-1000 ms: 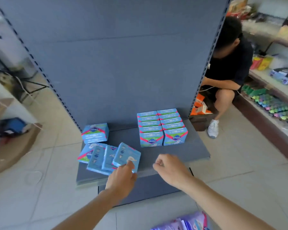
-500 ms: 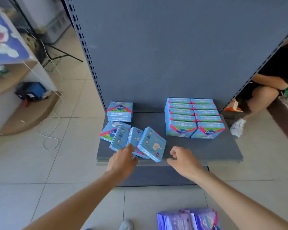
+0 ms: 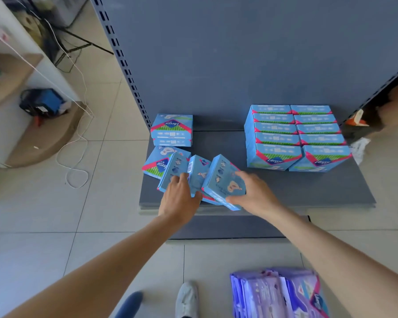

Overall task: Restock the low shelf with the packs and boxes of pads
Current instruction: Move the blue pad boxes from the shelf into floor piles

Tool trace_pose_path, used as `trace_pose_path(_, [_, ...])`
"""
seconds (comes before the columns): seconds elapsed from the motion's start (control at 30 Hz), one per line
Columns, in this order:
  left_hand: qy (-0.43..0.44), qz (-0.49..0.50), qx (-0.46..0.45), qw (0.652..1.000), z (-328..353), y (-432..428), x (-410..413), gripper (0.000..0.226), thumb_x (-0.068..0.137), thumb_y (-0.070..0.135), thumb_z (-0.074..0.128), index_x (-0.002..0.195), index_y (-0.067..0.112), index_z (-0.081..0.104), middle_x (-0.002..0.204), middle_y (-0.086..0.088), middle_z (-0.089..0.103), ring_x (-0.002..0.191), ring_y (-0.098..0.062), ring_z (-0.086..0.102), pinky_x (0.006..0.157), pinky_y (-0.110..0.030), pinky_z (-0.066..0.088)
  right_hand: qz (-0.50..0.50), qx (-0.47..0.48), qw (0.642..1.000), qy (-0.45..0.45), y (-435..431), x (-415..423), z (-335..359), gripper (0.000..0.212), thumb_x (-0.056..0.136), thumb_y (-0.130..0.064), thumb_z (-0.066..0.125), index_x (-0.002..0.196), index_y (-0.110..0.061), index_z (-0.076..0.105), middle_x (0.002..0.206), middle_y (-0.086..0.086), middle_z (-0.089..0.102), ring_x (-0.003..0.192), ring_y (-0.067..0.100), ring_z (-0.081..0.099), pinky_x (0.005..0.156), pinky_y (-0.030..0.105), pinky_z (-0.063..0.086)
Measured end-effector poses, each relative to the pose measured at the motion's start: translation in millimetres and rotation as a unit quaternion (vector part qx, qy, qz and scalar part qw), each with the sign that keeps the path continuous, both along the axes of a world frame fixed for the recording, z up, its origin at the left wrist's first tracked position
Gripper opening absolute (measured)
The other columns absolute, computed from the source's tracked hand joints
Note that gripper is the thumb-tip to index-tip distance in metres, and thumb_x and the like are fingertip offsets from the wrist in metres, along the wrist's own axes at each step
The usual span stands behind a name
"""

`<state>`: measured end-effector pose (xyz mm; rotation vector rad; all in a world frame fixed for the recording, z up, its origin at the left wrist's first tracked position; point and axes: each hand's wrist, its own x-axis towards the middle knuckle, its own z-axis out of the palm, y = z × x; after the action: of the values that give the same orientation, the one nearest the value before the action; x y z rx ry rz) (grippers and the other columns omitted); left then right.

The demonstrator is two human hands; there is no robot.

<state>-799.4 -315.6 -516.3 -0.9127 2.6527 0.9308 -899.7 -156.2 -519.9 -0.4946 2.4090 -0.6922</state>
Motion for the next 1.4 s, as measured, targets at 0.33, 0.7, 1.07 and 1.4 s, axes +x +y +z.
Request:
trace_pose_path(0.33, [0.026, 0.185, 0.208, 0.96, 1.1, 8.6, -30.6, 0.044, 0.065, 0.033, 0.064, 0.105, 0.015, 0.062, 0.097, -0.007, 0.067, 0.083, -0.022, 0.063, 0.062, -0.027, 0.05, -0.053, -0.148, 0.986, -0.049, -11.5, 21.2, -17.5, 0.062, 0.079, -0.02, 0.069, 0.134, -0.025, 0.043, 0.126, -0.007, 0.051, 0.113, 0.013, 0.051, 0.085, 0.015, 0.041])
trace_pose_path(0.7, [0.076, 0.091, 0.271, 0.955, -0.4, 33.4, -42.2, 0.046, 0.087, 0.012, 0.039, 0.126, 0.024, 0.059, 0.107, -0.003, 0.064, 0.098, -0.022, 0.061, 0.091, -0.037, 0.052, -0.306, -0.255, 0.89, -0.223, 3.5, -2.6, -9.0, 0.057, 0.069, -0.047, 0.077, 0.105, -0.011, 0.052, 0.102, 0.005, 0.068, 0.089, 0.016, 0.069, 0.084, 0.037, 0.055])
trace_pose_path(1.07, [0.035, -0.02, 0.299, 0.953, -13.5, 41.2, -45.9, 0.057, 0.082, -0.02, 0.028, 0.107, 0.012, 0.068, 0.111, -0.007, 0.067, 0.113, -0.018, 0.062, 0.089, -0.031, 0.05, -0.388, -0.167, 0.894, -0.152, 26.6, -12.4, -21.1, 0.066, 0.047, -0.022, 0.089, 0.106, -0.01, 0.061, 0.096, 0.004, 0.071, 0.083, 0.019, 0.069, 0.069, 0.033, 0.057])
trace_pose_path(1.4, [-0.014, 0.091, 0.302, 0.949, -23.9, 54.7, -65.6, 0.047, 0.087, 0.044, 0.062, 0.111, 0.005, 0.052, 0.107, -0.012, 0.062, 0.088, -0.024, 0.059, 0.069, -0.031, 0.045, -0.398, -0.278, 0.847, -0.218, 82.6, -0.1, -0.6, 0.054, 0.047, -0.014, 0.08, 0.099, -0.004, 0.068, 0.091, 0.013, 0.073, 0.077, 0.027, 0.069, 0.078, 0.038, 0.058])
